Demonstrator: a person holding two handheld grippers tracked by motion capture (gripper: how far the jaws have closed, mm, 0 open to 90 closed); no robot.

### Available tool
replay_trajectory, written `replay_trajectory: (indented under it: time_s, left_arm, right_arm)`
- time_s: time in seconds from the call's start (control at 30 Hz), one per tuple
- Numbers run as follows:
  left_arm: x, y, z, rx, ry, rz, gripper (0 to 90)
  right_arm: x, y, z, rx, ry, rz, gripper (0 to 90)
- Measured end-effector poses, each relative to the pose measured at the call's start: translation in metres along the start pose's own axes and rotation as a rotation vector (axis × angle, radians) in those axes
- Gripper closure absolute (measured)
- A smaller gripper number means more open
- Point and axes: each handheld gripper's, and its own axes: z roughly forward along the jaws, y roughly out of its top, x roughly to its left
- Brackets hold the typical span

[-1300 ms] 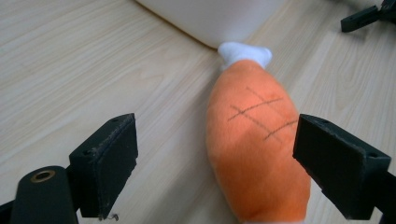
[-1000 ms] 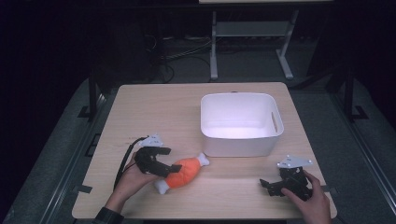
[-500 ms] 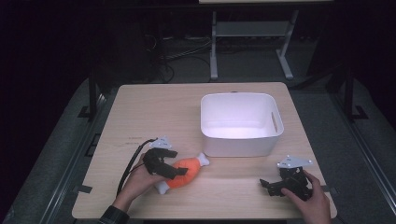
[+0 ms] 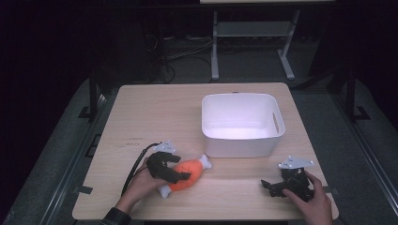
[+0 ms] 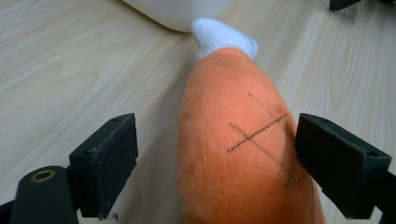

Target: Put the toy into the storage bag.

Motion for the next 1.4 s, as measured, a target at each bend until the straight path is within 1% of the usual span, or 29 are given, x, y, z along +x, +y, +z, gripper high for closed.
replay_trajectory:
  time_s: [0.07, 0.1, 0.3, 0.33, 0.37, 0.5, 0.57, 0.63, 0.67, 0.77, 0.9, 1.03, 1.17, 1.3, 1.4]
  left_arm:
    - [0.0, 0.0, 0.0, 0.0, 0.0, 0.0, 13.5]
    - [-0.0019, -0.0006, 0.0024, 0.011, -0.001, 0.01, 13.7]
    - [-0.0054, -0.0016, 0.0073, 0.033, -0.019, 0.017, 14.6]
    - [-0.0053, -0.0021, 0.0071, 0.037, -0.03, 0.019, 15.7]
    - [-0.0056, -0.003, 0.0074, 0.028, -0.043, 0.018, 18.8]
    - [-0.0056, -0.0037, 0.0069, 0.033, -0.059, 0.015, 24.6]
    - [-0.0056, -0.0036, 0.0068, 0.036, -0.067, 0.02, 25.7]
    - [-0.0054, -0.0035, 0.0069, 0.042, -0.084, 0.018, 28.6]
    - [-0.0055, -0.0036, 0.0076, 0.044, -0.099, 0.018, 31.7]
    - [-0.0058, -0.0035, 0.0081, 0.049, -0.115, 0.017, 35.7]
    - [-0.006, -0.0031, 0.0079, 0.052, -0.122, 0.019, 38.7]
    - [-0.0066, -0.0021, 0.0075, 0.06, -0.12, 0.019, 41.9]
    - [-0.008, -0.0016, 0.007, 0.058, -0.114, 0.038, 42.9]
    - [-0.0094, -0.0007, 0.006, 0.057, -0.111, 0.048, 43.9]
    - [-0.0094, -0.0003, 0.0045, 0.044, -0.104, 0.051, 44.2]
  right_arm:
    - [0.0, 0.0, 0.0, 0.0, 0.0, 0.0, 0.0]
    - [0.0, 0.0, 0.0, 0.0, 0.0, 0.0, 0.0]
    - [0.0, 0.0, 0.0, 0.0, 0.0, 0.0, 0.0]
    - [0.0, 0.0, 0.0, 0.0, 0.0, 0.0, 0.0]
    - [0.0, 0.0, 0.0, 0.0, 0.0, 0.0, 0.0]
    - [0.0, 0.0, 0.0, 0.0, 0.0, 0.0, 0.0]
    - [0.0, 0.0, 0.0, 0.0, 0.0, 0.0, 0.0]
    - [0.0, 0.0, 0.0, 0.0, 0.0, 0.0, 0.0]
    - [0.0, 0.0, 0.0, 0.0, 0.0, 0.0, 0.0]
    - [0.0, 0.0, 0.0, 0.0, 0.0, 0.0, 0.0]
    - [0.0, 0.0, 0.0, 0.0, 0.0, 0.0, 0.0]
    - [0.0, 0.0, 0.0, 0.0, 0.0, 0.0, 0.0]
    - [0.0, 0.0, 0.0, 0.0, 0.0, 0.0, 0.0]
    - [0.0, 0.0, 0.0, 0.0, 0.0, 0.0, 0.0]
    - [0.0, 0.0, 0.0, 0.0, 0.0, 0.0, 0.0]
